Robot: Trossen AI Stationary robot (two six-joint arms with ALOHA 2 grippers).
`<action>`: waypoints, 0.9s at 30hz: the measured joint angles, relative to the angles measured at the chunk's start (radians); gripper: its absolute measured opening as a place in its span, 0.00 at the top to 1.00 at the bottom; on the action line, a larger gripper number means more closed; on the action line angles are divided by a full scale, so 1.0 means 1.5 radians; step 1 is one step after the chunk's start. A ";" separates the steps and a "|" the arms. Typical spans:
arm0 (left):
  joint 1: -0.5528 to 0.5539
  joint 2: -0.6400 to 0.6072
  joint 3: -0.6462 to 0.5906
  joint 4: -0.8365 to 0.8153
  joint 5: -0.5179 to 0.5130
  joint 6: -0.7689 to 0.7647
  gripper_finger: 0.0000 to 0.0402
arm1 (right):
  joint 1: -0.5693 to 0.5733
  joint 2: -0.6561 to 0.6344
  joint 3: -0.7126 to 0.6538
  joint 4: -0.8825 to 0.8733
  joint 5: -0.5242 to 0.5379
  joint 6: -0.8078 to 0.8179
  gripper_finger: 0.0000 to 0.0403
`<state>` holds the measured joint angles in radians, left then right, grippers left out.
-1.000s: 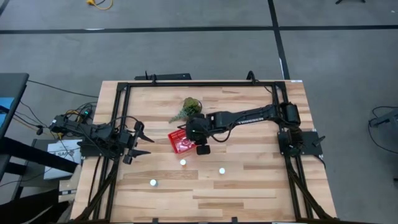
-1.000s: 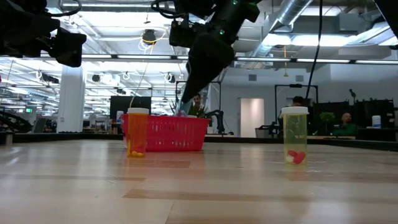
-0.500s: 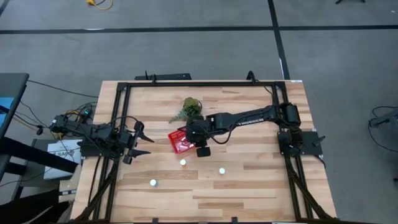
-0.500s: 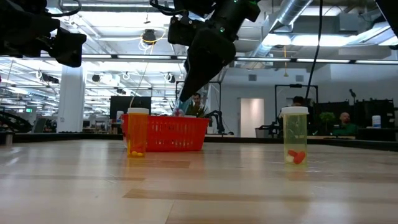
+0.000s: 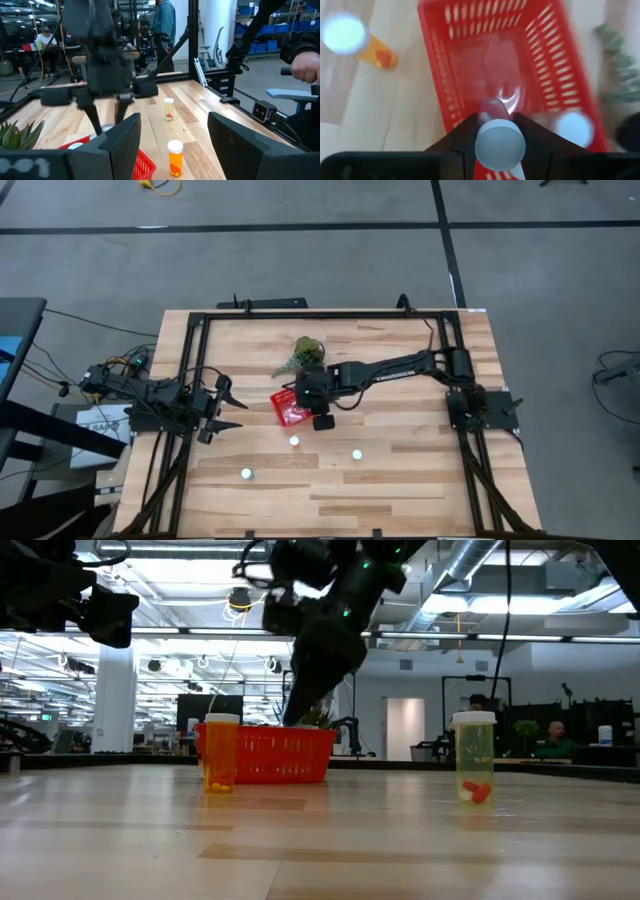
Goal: Pick and place pill bottles into a basket
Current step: Put the right blue pill bottle into the red bin
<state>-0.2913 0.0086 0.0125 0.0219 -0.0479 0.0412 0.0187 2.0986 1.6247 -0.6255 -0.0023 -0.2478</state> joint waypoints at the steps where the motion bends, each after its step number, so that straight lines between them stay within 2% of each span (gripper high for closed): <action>1: 0.000 0.000 0.000 0.000 0.000 0.002 0.45 | 0.001 0.010 0.008 -0.014 0.000 -0.005 0.73; 8: 0.000 0.000 0.000 0.000 0.000 -0.004 0.45 | 0.000 0.045 0.076 -0.089 0.002 -0.016 0.73; 27: 0.000 0.000 0.000 0.000 0.000 0.000 0.45 | -0.019 0.043 0.079 -0.083 0.020 -0.029 0.72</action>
<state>-0.2913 0.0086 0.0126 0.0221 -0.0479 0.0419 -0.0093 2.1624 1.7432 -0.7499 0.0277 -0.2909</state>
